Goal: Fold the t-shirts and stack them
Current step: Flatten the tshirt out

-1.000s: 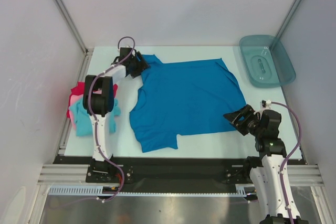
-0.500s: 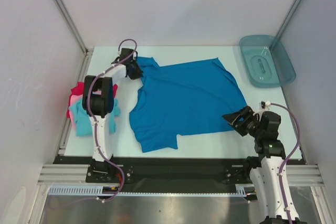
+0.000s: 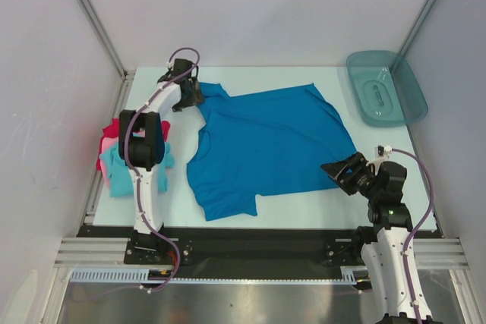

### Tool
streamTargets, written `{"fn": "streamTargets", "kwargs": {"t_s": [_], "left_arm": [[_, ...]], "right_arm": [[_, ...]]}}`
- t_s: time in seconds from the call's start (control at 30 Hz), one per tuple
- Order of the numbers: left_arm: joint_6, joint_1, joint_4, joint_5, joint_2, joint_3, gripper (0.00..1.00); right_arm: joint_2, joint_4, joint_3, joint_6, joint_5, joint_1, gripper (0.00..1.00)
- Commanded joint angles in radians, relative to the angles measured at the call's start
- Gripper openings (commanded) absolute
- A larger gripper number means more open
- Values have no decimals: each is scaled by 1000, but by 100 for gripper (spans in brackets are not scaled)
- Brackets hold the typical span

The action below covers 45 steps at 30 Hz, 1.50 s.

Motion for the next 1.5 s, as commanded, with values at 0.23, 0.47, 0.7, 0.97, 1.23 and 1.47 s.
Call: {"fn": "streamTargets", "kwargs": {"t_s": [0.23,0.47,0.7,0.97,1.23,1.47], "left_arm": [[-40,13,47,1,-108,-166,75],[-76,49,121,86,-82,-149,75],[-107,50,138,64,-92,-134,74],[-99,50,167,86,-33,-111,75],[-103,45,185,225,72,13,76],[-89,41,182,262,83,84,76]], "right_arm": [[-16,42,-6,8,-42,10,67],[-20,20,-5,-9,-45,13,66],[-13,36,-16,-11,-35,7,66],[-4,19,-6,-24,-40,3,66],[17,8,7,-43,-29,-3,66],[19,49,-16,-24,-38,-16,65]]}}
